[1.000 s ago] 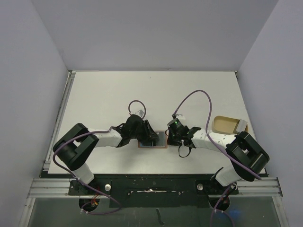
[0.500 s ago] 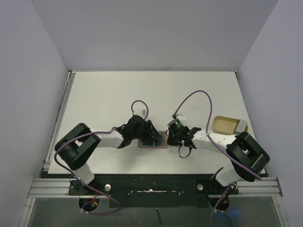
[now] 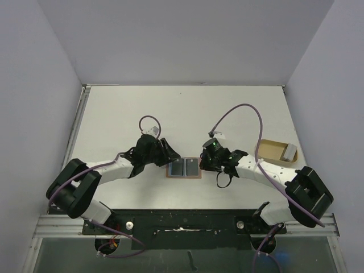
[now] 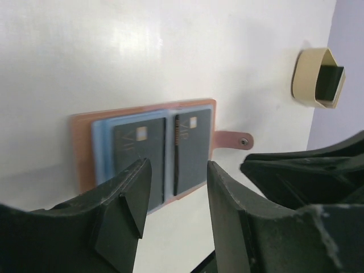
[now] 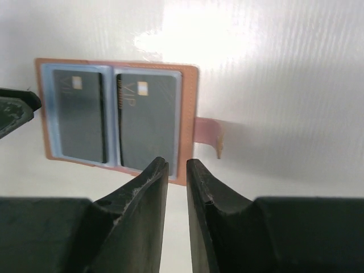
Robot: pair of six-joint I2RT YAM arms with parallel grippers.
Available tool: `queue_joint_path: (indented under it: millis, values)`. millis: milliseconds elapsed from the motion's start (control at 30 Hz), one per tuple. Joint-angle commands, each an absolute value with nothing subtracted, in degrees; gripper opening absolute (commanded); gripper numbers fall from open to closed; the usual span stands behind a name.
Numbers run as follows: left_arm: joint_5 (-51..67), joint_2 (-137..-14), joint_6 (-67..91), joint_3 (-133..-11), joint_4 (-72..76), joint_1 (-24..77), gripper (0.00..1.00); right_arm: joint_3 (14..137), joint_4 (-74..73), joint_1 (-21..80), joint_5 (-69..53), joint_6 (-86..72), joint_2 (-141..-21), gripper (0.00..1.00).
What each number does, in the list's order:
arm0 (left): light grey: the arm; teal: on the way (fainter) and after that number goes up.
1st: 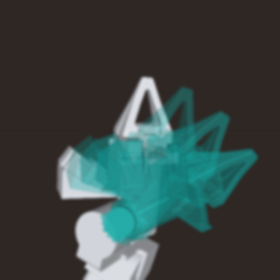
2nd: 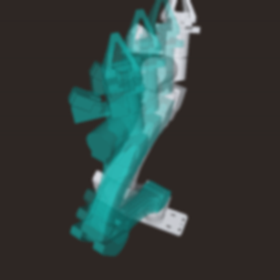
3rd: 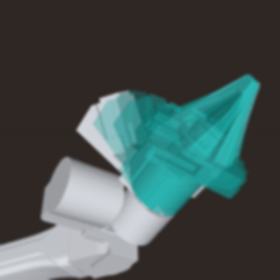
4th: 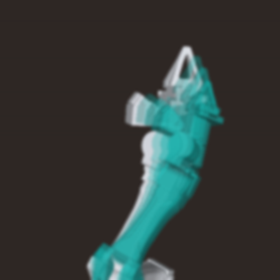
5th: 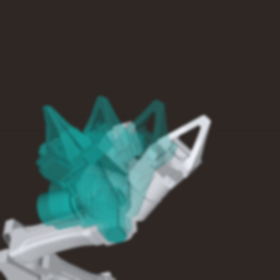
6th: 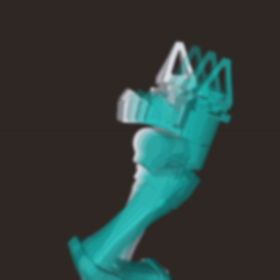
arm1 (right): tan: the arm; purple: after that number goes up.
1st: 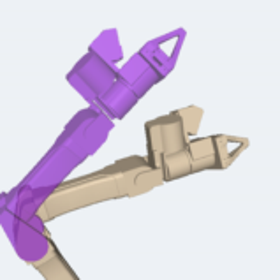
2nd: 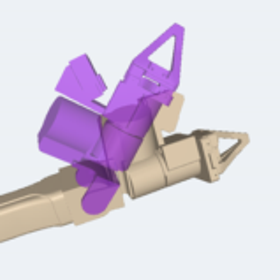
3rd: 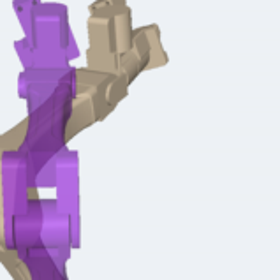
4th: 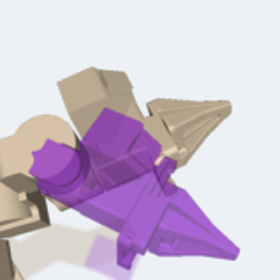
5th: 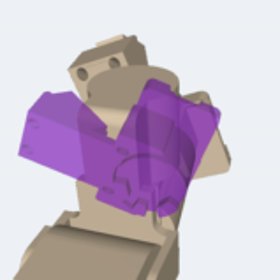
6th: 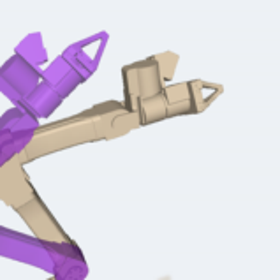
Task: Put the credit cards into the card holder
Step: Insert the credit card into the card holder.
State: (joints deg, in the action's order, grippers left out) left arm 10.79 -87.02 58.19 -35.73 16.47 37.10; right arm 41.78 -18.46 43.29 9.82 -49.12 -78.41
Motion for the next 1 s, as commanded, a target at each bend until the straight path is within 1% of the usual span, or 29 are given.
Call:
queue_joint_path:
  millis: [0,167,367,600,800,967]
  values:
    - [13.3,-82.1,55.5,-32.3,15.8,32.1,0.43,46.8,-17.4,44.4,9.9,-49.5,-77.3,0.22]
    - [19.0,-79.6,54.4,-29.4,17.9,27.7,0.45,51.2,-14.4,45.7,6.8,-49.5,-81.9,0.2]
    - [25.6,-77.7,57.1,-25.8,25.1,25.8,0.45,56.0,-11.8,46.3,3.0,-49.9,-90.3,0.19]
    - [28.2,-79.3,57.8,-24.6,29.0,25.2,0.45,59.1,-11.4,46.5,0.7,-49.7,-97.0,0.18]
    - [29.3,-82.6,58.2,-23.6,32.9,25.0,0.45,57.1,-11.4,46.6,0.9,-50.8,-99.5,0.13]
    - [30.5,-86.9,58.1,-24.0,35.8,25.0,0.45,53.3,-9.6,46.5,0.6,-51.9,-99.5,0.12]
